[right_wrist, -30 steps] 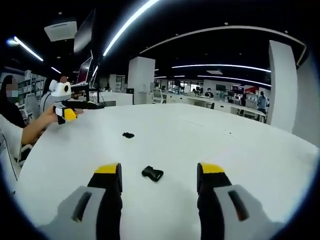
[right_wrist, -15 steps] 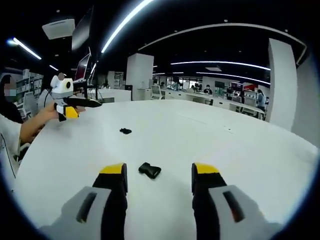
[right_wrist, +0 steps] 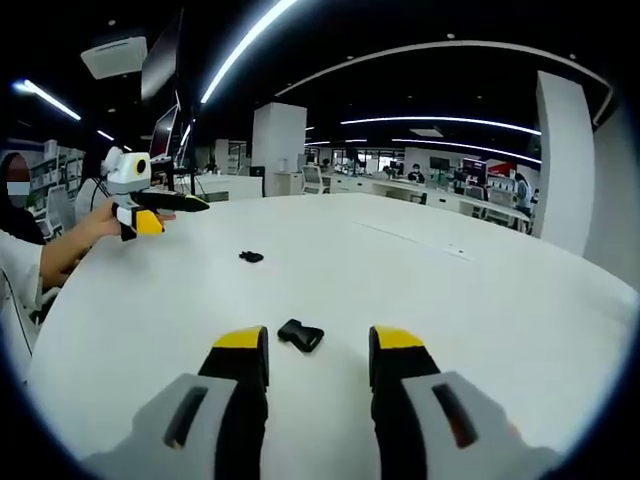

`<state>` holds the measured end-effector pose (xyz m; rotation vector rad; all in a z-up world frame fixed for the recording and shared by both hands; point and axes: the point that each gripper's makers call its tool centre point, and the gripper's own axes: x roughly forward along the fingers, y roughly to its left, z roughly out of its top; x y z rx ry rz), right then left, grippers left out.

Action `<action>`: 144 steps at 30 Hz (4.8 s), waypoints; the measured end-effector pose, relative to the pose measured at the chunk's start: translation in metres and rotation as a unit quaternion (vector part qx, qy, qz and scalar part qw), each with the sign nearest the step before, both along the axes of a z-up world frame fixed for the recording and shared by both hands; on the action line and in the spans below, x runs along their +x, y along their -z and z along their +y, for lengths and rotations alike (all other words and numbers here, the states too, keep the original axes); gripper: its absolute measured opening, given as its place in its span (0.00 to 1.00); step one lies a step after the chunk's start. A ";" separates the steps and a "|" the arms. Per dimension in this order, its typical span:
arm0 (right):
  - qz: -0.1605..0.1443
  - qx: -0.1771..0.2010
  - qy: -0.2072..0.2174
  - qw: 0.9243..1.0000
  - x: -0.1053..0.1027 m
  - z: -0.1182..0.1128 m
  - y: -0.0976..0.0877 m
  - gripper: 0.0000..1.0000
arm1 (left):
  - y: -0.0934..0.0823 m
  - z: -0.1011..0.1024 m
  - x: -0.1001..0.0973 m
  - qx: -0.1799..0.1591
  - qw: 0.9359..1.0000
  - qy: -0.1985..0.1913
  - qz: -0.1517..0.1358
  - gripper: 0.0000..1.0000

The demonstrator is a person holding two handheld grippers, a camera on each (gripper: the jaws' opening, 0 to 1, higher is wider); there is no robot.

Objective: Snap the two parts of the plastic buckle together until the buckle closes and remains connected.

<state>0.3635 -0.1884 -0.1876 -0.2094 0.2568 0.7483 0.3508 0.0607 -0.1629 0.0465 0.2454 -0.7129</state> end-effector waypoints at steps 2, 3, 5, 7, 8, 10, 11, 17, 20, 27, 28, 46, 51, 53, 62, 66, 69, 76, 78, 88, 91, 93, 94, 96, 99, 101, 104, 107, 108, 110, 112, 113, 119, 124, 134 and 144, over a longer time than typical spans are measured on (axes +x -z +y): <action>0.004 -0.003 0.001 1.000 0.001 0.000 0.002 0.35 | 0.001 -0.001 0.000 0.003 1.000 0.000 0.001 0.84; 0.005 -0.005 0.003 1.000 0.001 0.000 0.003 0.33 | 0.001 -0.002 0.000 0.002 1.000 0.000 0.001 0.84; 0.005 -0.013 0.005 1.000 0.002 0.000 0.005 0.31 | 0.001 -0.003 0.000 -0.001 1.000 0.000 0.001 0.82; 0.007 -0.020 0.005 1.000 0.002 0.002 0.007 0.30 | -0.001 -0.004 0.001 -0.007 1.000 0.001 0.000 0.80; 0.008 -0.022 0.004 1.000 0.002 0.002 0.007 0.30 | -0.001 -0.005 0.001 -0.010 1.000 0.001 -0.001 0.80; 0.013 -0.021 0.003 1.000 0.001 0.004 0.008 0.30 | 0.000 -0.006 0.002 -0.011 1.000 0.001 -0.001 0.79; 0.014 -0.022 0.004 1.000 0.002 0.004 0.009 0.29 | 0.001 -0.006 0.002 -0.010 1.000 0.001 0.001 0.78; 0.022 -0.030 0.008 0.999 0.003 0.006 0.012 0.27 | 0.004 -0.008 0.004 -0.004 1.000 0.003 0.003 0.76; 0.023 -0.033 0.011 0.999 0.003 0.005 0.012 0.24 | 0.005 -0.011 0.004 -0.002 1.000 0.010 0.004 0.75; 0.028 -0.041 0.015 0.999 0.004 0.005 0.011 0.21 | 0.005 -0.013 0.005 -0.004 1.000 0.011 0.002 0.68; 0.028 -0.042 0.015 0.999 0.003 0.005 0.011 0.20 | 0.004 -0.013 0.006 -0.006 1.000 0.010 0.002 0.67; 0.036 -0.034 0.024 0.998 -0.001 0.006 0.010 0.05 | 0.000 -0.018 0.004 -0.007 1.000 0.015 0.000 0.67; 0.042 -0.025 0.046 0.998 -0.008 0.008 0.011 0.05 | 0.001 -0.018 0.004 -0.005 1.000 0.015 0.002 0.67; 0.047 -0.017 0.059 0.997 -0.009 0.008 0.012 0.05 | 0.000 -0.017 0.003 -0.006 1.000 0.014 0.001 0.67; 0.047 -0.023 0.126 0.991 -0.016 0.007 0.008 0.05 | -0.002 -0.015 0.005 -0.007 1.000 0.012 0.001 0.67; 0.046 -0.037 0.166 0.984 -0.021 0.006 0.008 0.05 | -0.003 -0.015 0.004 -0.007 1.000 0.012 0.001 0.67; 0.055 -0.034 0.197 0.978 -0.025 0.005 0.010 0.05 | -0.003 -0.015 0.003 -0.008 1.000 0.013 0.001 0.67; 0.038 -0.050 0.227 0.972 -0.036 0.014 0.008 0.05 | -0.004 -0.016 0.003 -0.010 1.000 0.016 0.001 0.67; 0.035 -0.043 0.236 0.970 -0.038 0.014 0.007 0.05 | -0.004 -0.015 0.002 -0.008 1.000 0.016 0.002 0.67; 0.027 -0.014 0.269 0.963 -0.041 0.015 0.004 0.05 | -0.004 -0.011 0.002 -0.011 1.000 0.012 0.002 0.67; 0.029 -0.009 0.273 0.962 -0.041 0.014 0.006 0.05 | -0.004 -0.011 0.002 -0.012 1.000 0.012 0.003 0.67; 0.027 -0.007 0.286 0.958 -0.040 0.009 0.007 0.05 | -0.004 -0.011 0.002 -0.012 1.000 0.012 0.003 0.67; 0.027 -0.008 0.292 0.956 -0.040 0.007 0.008 0.05 | -0.004 -0.010 0.002 -0.012 1.000 0.012 0.003 0.67; 0.032 -0.006 0.297 0.954 -0.039 0.004 0.010 0.05 | -0.004 -0.011 0.002 -0.013 1.000 0.012 0.003 0.67; 0.031 -0.012 0.310 0.950 -0.040 0.000 0.011 0.05 | -0.005 -0.011 0.001 -0.016 1.000 0.012 0.003 0.67; 0.032 -0.010 0.319 0.947 -0.040 -0.003 0.011 0.05 | -0.005 -0.011 0.001 -0.016 1.000 0.013 0.003 0.67; 0.030 -0.010 0.336 0.941 -0.039 -0.008 0.010 0.05 | -0.006 -0.012 -0.001 -0.015 1.000 0.014 0.002 0.67; 0.036 -0.018 0.333 0.942 -0.042 -0.004 0.013 0.06 | -0.008 -0.012 -0.001 -0.017 1.000 0.014 0.000 0.67; 0.035 -0.019 0.335 0.942 -0.042 -0.003 0.013 0.11 | -0.008 -0.012 -0.001 -0.017 1.000 0.015 0.000 0.67; 0.039 -0.024 0.341 0.939 -0.043 -0.006 0.013 0.20 | -0.008 -0.011 -0.001 -0.016 1.000 0.014 -0.001 0.67; 0.041 -0.027 0.344 0.938 -0.044 -0.007 0.013 0.27 | -0.009 -0.012 -0.001 -0.016 1.000 0.015 -0.001 0.67; 0.041 -0.030 0.344 0.938 -0.044 -0.007 0.013 0.28 | -0.009 -0.012 -0.002 -0.017 1.000 0.016 -0.001 0.67; 0.039 -0.034 0.344 0.937 -0.046 -0.009 0.013 0.33 | -0.011 -0.012 -0.004 -0.013 1.000 0.016 -0.003 0.67; 0.037 -0.019 0.342 0.939 -0.046 -0.013 0.009 0.35 | -0.011 -0.012 -0.003 -0.007 1.000 0.016 -0.004 0.68; 0.025 -0.030 0.284 0.958 -0.039 -0.005 0.005 0.42 | -0.004 -0.018 0.010 0.007 0.999 0.038 0.006 0.68; 0.025 -0.019 0.247 0.968 -0.031 0.005 0.000 0.42 | -0.022 -0.022 0.014 0.005 0.998 0.054 -0.010 0.68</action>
